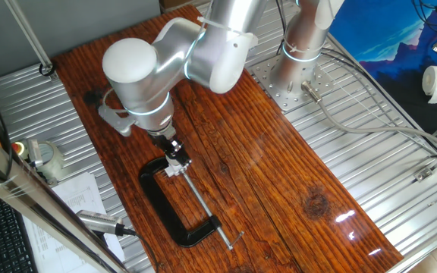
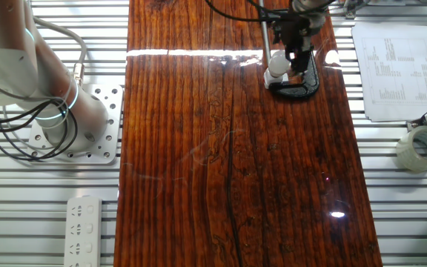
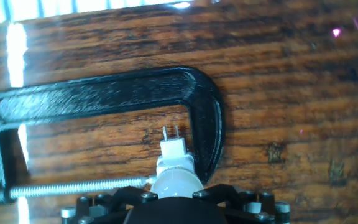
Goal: Install the light bulb by rotating it
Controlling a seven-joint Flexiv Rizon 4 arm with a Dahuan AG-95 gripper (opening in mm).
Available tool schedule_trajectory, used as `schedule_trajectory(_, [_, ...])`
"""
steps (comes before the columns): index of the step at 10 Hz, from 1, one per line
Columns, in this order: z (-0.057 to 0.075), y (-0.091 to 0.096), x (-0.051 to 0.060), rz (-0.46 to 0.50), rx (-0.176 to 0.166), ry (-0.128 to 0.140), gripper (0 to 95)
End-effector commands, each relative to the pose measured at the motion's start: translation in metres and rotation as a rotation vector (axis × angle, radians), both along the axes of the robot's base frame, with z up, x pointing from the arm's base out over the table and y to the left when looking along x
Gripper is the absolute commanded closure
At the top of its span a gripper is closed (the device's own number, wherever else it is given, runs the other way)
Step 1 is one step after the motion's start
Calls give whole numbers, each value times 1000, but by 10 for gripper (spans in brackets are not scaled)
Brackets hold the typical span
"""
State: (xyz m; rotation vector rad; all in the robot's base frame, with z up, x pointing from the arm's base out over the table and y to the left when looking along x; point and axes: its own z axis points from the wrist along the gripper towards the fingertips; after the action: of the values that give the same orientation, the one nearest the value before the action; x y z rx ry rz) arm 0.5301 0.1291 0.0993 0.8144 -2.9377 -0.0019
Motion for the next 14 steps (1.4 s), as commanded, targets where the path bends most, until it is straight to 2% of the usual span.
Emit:
schedule_trajectory(1, [6,2,0,790,40,22,0])
schedule_trajectory(2, [6,2,0,917,45,32,0])
schedule_trajectory(4, [10,5,-1,1103,61,46,0])
schedule_trajectory(5, [12,6,-2,1135,59,50,0])
schedule_trajectory(6, [12,7,-2,1242,58,58,0])
schedule_trajectory(8, [12,9,-2,1385,65,57,0])
schedule_trajectory(10, [10,14,-2,1583,103,43,0])
schedule_trajectory(12, [8,17,-2,1705,112,41,0])
schedule_trajectory(14, [7,19,-1,1825,117,25,0])
